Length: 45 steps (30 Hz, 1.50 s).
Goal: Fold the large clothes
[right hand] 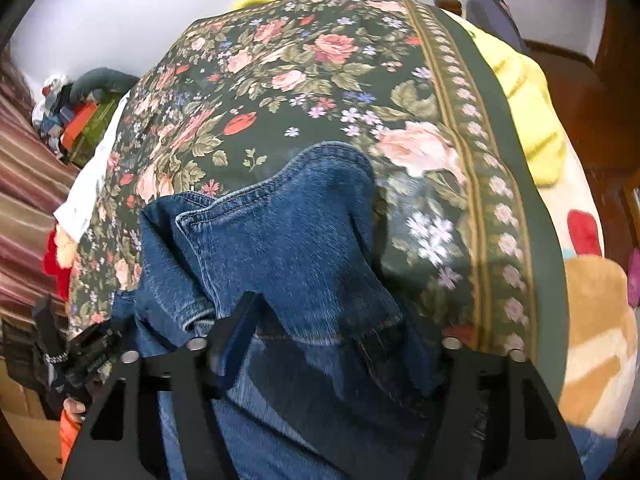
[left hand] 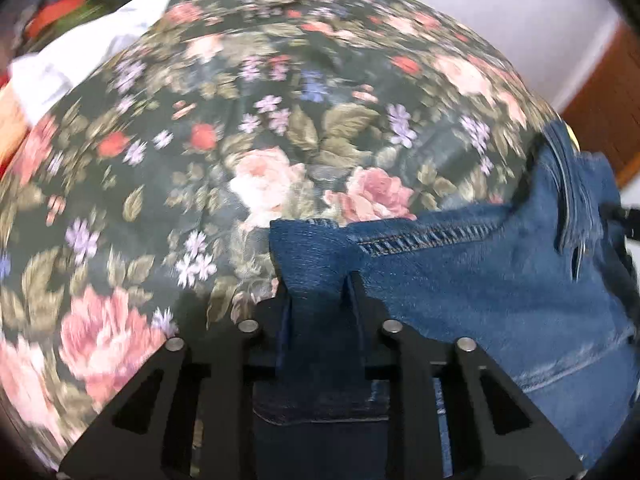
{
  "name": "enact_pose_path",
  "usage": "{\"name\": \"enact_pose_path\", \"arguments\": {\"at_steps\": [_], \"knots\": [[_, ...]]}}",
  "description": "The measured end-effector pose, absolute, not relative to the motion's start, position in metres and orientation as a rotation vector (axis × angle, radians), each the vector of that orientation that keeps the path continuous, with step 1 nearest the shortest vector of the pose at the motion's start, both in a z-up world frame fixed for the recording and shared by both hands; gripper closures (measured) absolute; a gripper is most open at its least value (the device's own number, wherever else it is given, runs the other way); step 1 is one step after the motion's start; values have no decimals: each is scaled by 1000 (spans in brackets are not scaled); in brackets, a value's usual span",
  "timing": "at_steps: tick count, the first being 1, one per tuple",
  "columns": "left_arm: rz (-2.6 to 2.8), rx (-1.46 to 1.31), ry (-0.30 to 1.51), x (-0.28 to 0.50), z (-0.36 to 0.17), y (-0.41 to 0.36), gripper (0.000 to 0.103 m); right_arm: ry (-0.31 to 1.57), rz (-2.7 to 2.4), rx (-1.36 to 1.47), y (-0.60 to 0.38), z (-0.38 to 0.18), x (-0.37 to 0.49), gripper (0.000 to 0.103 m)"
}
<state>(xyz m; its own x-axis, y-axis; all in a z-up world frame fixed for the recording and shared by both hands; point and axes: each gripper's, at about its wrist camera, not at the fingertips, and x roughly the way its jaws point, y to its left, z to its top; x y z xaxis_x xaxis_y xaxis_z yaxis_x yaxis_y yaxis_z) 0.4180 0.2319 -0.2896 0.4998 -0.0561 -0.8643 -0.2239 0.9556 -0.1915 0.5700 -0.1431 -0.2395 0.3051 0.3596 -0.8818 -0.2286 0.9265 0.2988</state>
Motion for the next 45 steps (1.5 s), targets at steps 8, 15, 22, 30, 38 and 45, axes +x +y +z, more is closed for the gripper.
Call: {"name": "enact_pose_path", "arguments": {"at_steps": [8, 15, 22, 30, 38, 45], "knots": [[185, -81, 886, 374, -230, 217, 92, 1153, 349, 107, -119, -232, 569, 79], [219, -47, 818, 330, -182, 244, 94, 1097, 389, 86, -89, -200, 553, 81], [322, -8, 803, 314, -174, 277, 94, 1039, 490, 50, -32, -167, 546, 82], [338, -66, 914, 322, -215, 320, 94, 1042, 472, -94, 34, -197, 561, 81], [399, -57, 1013, 352, -264, 325, 82, 1045, 434, -294, 28, -230, 567, 58], [386, -48, 1040, 348, -261, 319, 55, 867, 326, -532, 15, -221, 541, 6]]}}
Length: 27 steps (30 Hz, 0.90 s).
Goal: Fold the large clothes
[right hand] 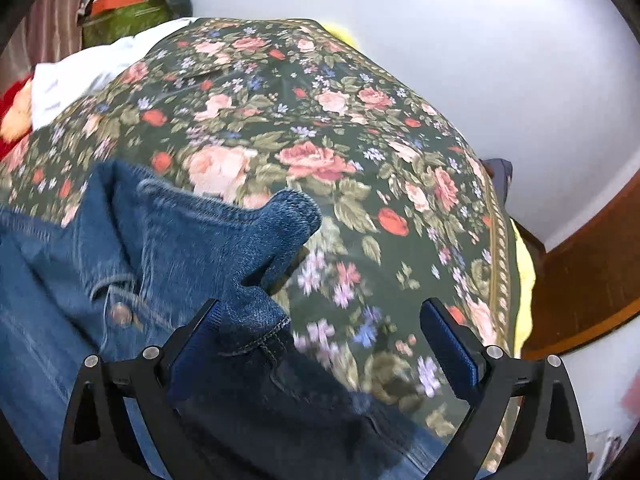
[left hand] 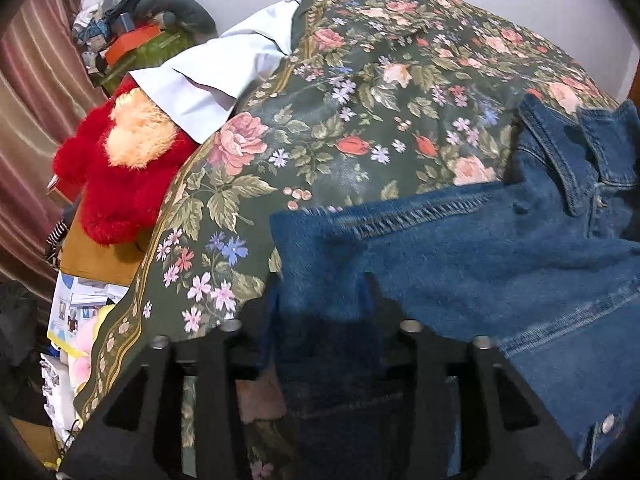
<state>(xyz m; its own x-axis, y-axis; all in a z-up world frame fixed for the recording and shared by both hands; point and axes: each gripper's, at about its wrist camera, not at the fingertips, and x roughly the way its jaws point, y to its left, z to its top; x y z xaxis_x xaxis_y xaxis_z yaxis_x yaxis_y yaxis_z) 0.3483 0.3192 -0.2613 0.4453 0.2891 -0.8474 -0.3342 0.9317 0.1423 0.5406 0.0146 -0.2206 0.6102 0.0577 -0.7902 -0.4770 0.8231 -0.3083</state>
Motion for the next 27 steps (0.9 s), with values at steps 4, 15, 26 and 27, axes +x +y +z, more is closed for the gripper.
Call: {"name": "enact_pose_path", "arguments": {"at_steps": [4, 15, 26, 27], "knots": [[379, 8, 1032, 337, -241, 306, 46, 838, 341, -501, -4, -196, 513, 6], [242, 62, 889, 279, -155, 229, 19, 855, 410, -184, -114, -118, 410, 5], [17, 71, 849, 243, -138, 130, 13, 961, 284, 141, -272, -124, 338, 4], [0, 74, 859, 243, -142, 120, 13, 975, 273, 176, -284, -128, 335, 4]]}}
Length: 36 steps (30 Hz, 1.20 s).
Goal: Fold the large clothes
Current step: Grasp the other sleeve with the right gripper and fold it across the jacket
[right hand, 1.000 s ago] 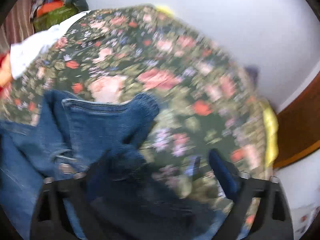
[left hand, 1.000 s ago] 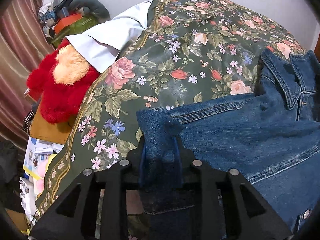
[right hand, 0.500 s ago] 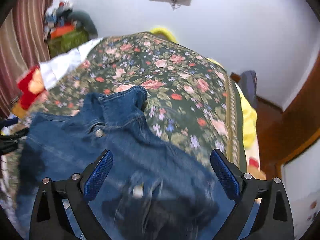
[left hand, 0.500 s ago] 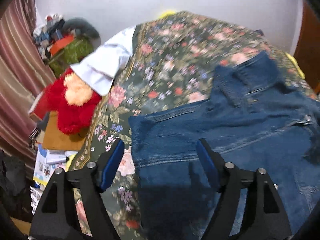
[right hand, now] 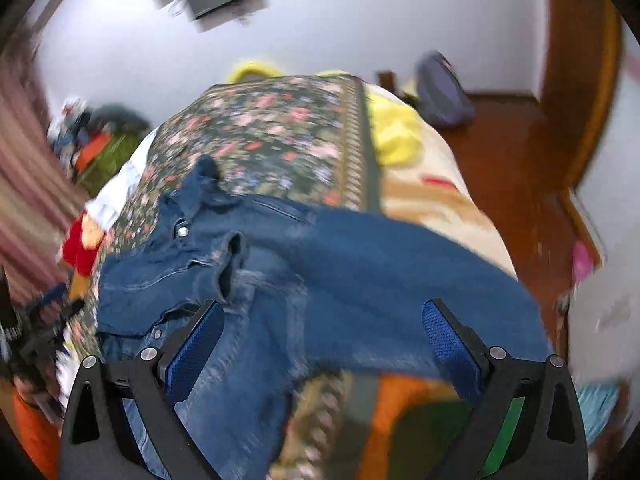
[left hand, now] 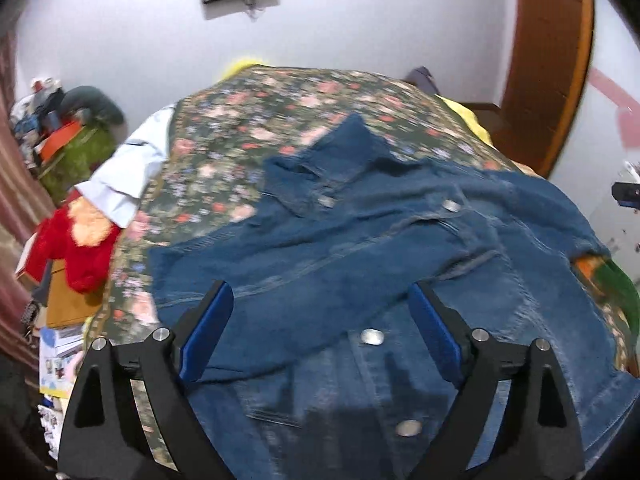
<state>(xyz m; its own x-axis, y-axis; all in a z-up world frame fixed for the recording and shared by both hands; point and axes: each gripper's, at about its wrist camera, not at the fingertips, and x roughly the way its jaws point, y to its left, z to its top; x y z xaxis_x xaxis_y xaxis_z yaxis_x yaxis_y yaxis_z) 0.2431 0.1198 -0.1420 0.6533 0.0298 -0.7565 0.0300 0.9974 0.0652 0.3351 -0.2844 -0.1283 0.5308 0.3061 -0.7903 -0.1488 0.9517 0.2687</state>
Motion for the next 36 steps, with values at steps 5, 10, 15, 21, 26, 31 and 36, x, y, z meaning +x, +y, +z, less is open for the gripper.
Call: {"name": "enact_pose_path", "arguments": {"at_steps": [5, 10, 15, 21, 26, 31, 36], "knots": [[-52, 76, 924, 251, -169, 83, 13, 1066, 192, 379, -346, -165, 324, 4], [-97, 54, 982, 260, -195, 56, 13, 1148, 141, 550, -385, -213, 312, 4], [-124, 62, 1043, 269, -214, 36, 13, 1167, 100, 684, -408, -251, 315, 8], [-129, 106, 1049, 275, -218, 27, 13, 1120, 64, 799, -423, -269, 336, 35], [-120, 97, 1041, 278, -214, 29, 13, 1078, -8, 810, -430, -271, 343, 73], [-113, 103, 1004, 275, -203, 28, 13, 978, 6, 710, -422, -233, 348, 80], [-113, 87, 949, 267, -185, 33, 13, 891, 68, 611, -400, -184, 362, 86]]}}
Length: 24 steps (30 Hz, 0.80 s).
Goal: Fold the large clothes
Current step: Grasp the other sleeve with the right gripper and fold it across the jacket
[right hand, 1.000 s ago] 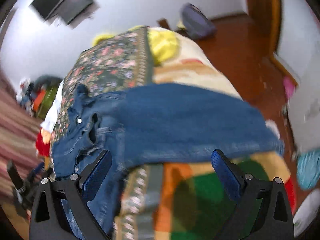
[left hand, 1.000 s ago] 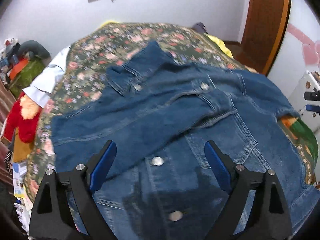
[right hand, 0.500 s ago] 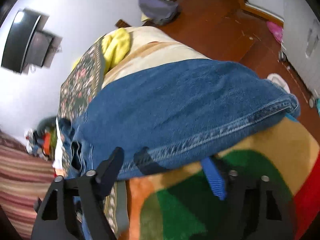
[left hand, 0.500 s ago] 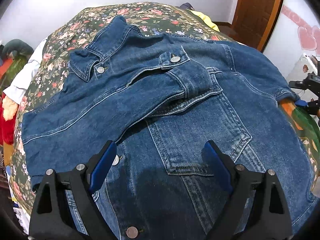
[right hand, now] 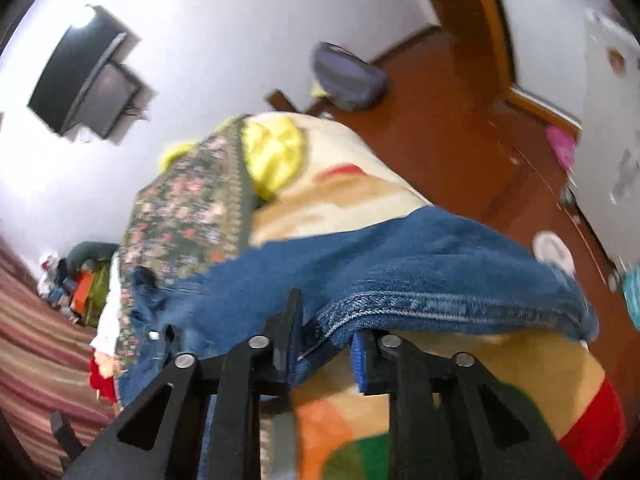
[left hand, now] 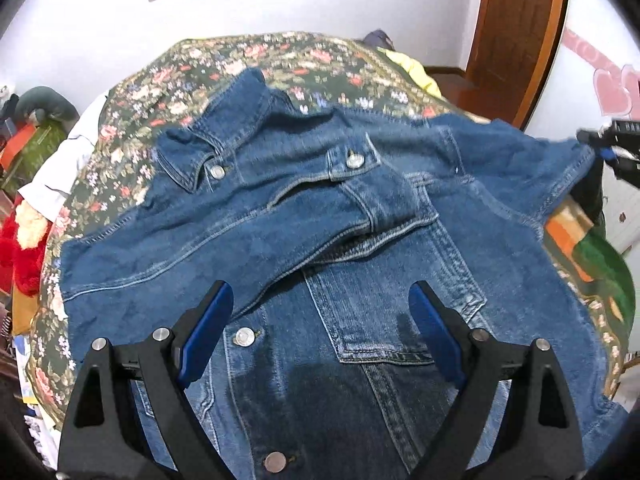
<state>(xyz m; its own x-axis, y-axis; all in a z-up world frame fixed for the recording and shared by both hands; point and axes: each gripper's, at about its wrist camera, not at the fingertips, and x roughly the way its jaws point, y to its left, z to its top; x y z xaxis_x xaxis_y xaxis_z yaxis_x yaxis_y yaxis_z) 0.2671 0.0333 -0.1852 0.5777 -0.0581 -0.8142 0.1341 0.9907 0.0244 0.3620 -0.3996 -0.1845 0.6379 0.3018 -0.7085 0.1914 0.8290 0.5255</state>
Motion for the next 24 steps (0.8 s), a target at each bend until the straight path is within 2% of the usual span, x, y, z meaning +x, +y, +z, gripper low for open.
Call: {"name": "enact_pose_path", "arguments": {"at_steps": [8, 12, 17, 24], "knots": [[-76, 84, 852, 249, -156, 56, 13, 744, 300, 445, -304, -92, 381, 90], [-57, 54, 828, 239, -148, 72, 13, 750, 451, 396, -234, -76, 382, 90], [-26, 21, 817, 229, -144, 93, 13, 850, 592, 366, -158, -106, 371, 90], [3, 7, 820, 218, -145, 108, 13, 1152, 597, 192, -105, -194, 354, 89]]}}
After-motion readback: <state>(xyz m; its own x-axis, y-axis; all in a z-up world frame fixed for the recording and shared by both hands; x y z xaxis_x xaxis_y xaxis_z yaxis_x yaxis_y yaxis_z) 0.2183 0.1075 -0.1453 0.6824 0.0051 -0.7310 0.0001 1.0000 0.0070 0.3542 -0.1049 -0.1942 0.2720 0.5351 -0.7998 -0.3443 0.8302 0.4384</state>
